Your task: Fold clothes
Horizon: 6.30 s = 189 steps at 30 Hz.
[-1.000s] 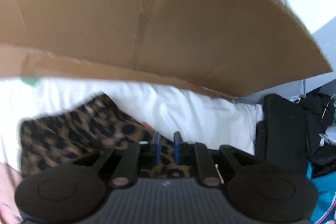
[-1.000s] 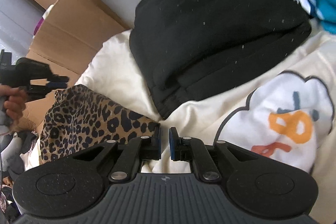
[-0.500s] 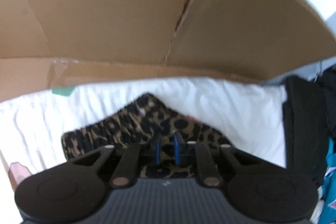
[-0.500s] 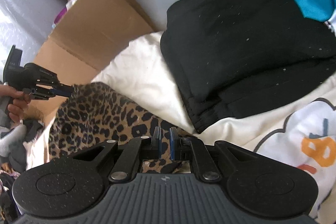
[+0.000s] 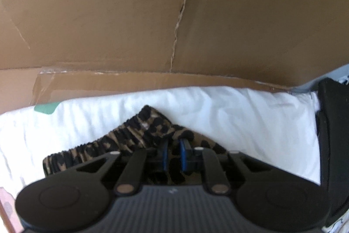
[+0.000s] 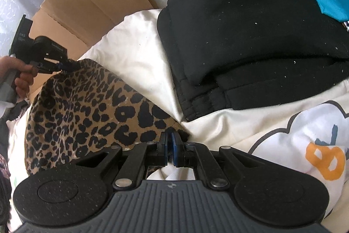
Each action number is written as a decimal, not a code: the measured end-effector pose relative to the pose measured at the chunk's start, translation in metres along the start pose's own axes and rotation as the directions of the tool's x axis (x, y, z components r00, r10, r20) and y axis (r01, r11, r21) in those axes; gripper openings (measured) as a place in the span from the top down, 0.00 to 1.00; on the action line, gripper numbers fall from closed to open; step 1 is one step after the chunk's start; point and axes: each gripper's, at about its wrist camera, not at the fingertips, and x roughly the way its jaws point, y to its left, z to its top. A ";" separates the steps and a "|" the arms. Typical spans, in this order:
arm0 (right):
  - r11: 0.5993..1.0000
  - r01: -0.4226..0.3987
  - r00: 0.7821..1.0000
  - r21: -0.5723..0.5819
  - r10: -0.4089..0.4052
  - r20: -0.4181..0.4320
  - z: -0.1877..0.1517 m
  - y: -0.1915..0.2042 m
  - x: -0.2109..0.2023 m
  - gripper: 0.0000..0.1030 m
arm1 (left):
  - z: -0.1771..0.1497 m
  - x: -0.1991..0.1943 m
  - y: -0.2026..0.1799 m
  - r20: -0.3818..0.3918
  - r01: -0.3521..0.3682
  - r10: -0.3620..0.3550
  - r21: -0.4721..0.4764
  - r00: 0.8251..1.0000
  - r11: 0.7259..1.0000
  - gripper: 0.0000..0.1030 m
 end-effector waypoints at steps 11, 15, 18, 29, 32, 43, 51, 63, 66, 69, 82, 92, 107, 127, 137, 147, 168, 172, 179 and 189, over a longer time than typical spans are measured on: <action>0.997 0.050 0.998 0.058 -0.052 0.027 0.002 -0.004 -0.017 0.91 | -0.006 -0.071 0.015 0.108 0.078 -0.092 0.122 0.990 0.989 0.88; 0.999 0.017 0.997 0.051 -0.020 0.069 0.005 0.002 -0.025 0.91 | -0.020 -0.091 0.024 0.071 0.087 -0.101 0.172 0.992 0.981 0.88; 1.000 0.000 0.997 0.024 -0.002 0.081 0.005 0.010 -0.026 0.91 | -0.032 -0.087 0.027 0.043 0.082 -0.092 0.203 0.995 0.976 0.88; 0.997 -0.049 0.998 -0.060 0.052 0.047 -0.002 0.033 -0.017 0.91 | -0.059 -0.011 0.014 -0.023 -0.021 0.031 0.334 0.999 0.942 0.97; 0.993 -0.063 0.998 -0.099 0.063 0.002 -0.010 0.039 -0.008 0.72 | -0.058 -0.012 0.013 -0.031 -0.025 0.037 0.309 0.999 0.951 0.97; 0.990 -0.032 0.999 -0.140 0.031 -0.013 -0.023 0.033 0.000 0.66 | -0.064 -0.047 0.033 0.016 -0.059 0.057 0.272 0.998 0.960 0.97; 0.996 -0.041 0.999 -0.075 0.041 -0.002 -0.019 0.031 -0.005 0.65 | -0.063 -0.066 0.027 0.056 0.005 -0.015 0.176 0.998 0.984 0.90; 0.991 -0.111 0.993 -0.080 0.115 0.039 -0.026 0.053 -0.009 0.65 | -0.085 -0.082 0.074 0.004 -0.067 0.067 0.145 0.998 0.987 0.79; 0.991 -0.101 0.995 -0.091 0.103 0.019 -0.026 0.053 -0.006 0.65 | -0.091 -0.069 0.082 0.009 -0.058 0.058 0.094 0.998 0.994 0.79; 0.992 -0.105 0.994 -0.076 0.104 -0.022 -0.026 0.049 -0.001 0.65 | -0.091 -0.053 0.080 0.024 -0.048 0.046 0.077 0.999 0.996 0.80; 0.989 -0.064 0.998 -0.130 0.063 -0.018 -0.021 0.051 -0.012 0.65 | -0.097 -0.066 0.066 0.053 -0.066 0.058 0.164 0.997 0.984 0.81; 0.965 -0.114 0.993 -0.235 0.103 -0.059 -0.036 0.081 -0.008 0.65 | -0.137 -0.074 0.045 0.057 0.038 -0.049 0.179 0.997 0.983 0.80; 0.902 -0.083 0.988 -0.423 0.020 -0.150 -0.066 0.104 -0.031 0.65 | -0.219 -0.096 0.041 0.048 0.170 -0.184 0.211 0.982 0.962 0.80; 0.836 -0.177 0.972 -0.520 0.067 -0.223 -0.082 0.150 -0.029 0.65 | -0.316 -0.143 0.092 0.040 0.324 -0.327 0.068 0.944 0.944 0.79; 0.780 -0.241 0.951 -0.578 0.070 -0.302 -0.110 0.165 -0.021 0.65 | -0.347 -0.143 0.111 -0.023 0.340 -0.339 0.015 0.940 0.940 0.79; 0.707 -0.330 0.926 -0.625 0.115 -0.359 -0.128 0.185 -0.031 0.65 | -0.366 -0.153 0.104 -0.061 0.391 -0.389 0.033 0.919 0.920 0.69; 0.582 -0.456 0.886 -0.673 0.232 -0.401 -0.137 0.203 -0.063 0.65 | -0.349 -0.141 0.086 0.002 0.553 -0.556 -0.109 0.831 0.826 0.94; 0.546 -0.478 0.877 -0.688 0.248 -0.413 -0.141 0.207 -0.070 0.65 | -0.343 -0.139 0.083 0.014 0.568 -0.572 -0.128 0.820 0.813 0.95; 0.503 -0.472 0.881 -0.724 0.246 -0.404 -0.150 0.214 -0.073 0.56 | -0.333 -0.135 0.076 0.028 0.603 -0.606 -0.150 0.795 0.784 0.95; 0.534 -0.434 0.900 -0.726 0.227 -0.372 -0.144 0.204 -0.066 0.98 | -0.333 -0.140 0.077 0.040 0.583 -0.583 -0.129 0.811 0.802 0.80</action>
